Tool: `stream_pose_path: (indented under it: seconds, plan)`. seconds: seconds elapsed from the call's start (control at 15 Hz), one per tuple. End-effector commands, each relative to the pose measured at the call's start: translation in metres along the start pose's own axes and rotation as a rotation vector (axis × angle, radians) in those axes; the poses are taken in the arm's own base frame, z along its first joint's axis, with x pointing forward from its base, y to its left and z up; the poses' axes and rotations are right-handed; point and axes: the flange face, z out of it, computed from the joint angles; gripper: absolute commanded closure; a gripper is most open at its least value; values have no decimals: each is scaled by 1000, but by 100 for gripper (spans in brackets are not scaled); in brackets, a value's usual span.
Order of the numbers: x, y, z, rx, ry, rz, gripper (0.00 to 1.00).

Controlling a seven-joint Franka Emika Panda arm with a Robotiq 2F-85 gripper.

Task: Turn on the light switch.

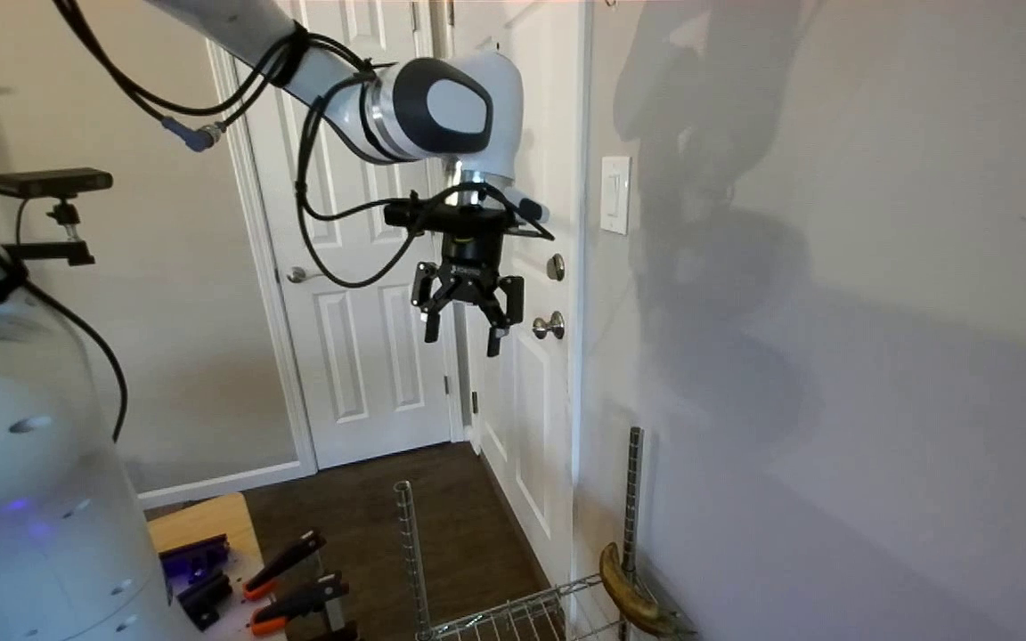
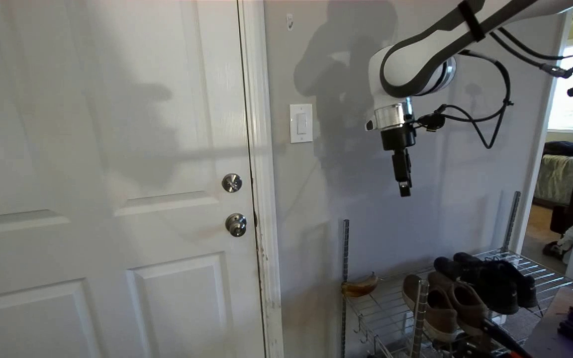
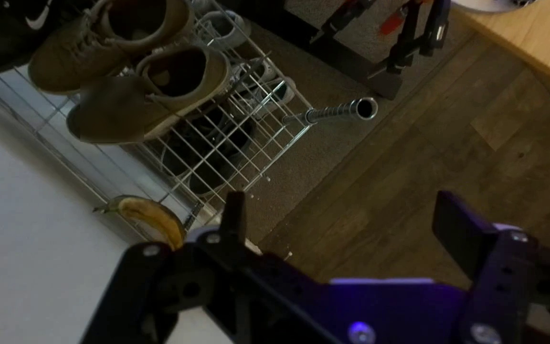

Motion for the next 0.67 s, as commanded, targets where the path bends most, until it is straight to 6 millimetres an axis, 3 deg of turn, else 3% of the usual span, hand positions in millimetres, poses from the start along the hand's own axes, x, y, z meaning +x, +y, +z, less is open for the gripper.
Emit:
stream_pose_path:
  seconds: [0.0,0.6]
  plan:
    - [29,-13,-3,-42,83,-58,0]
    - [72,-42,-22,-252,334,-191,0]
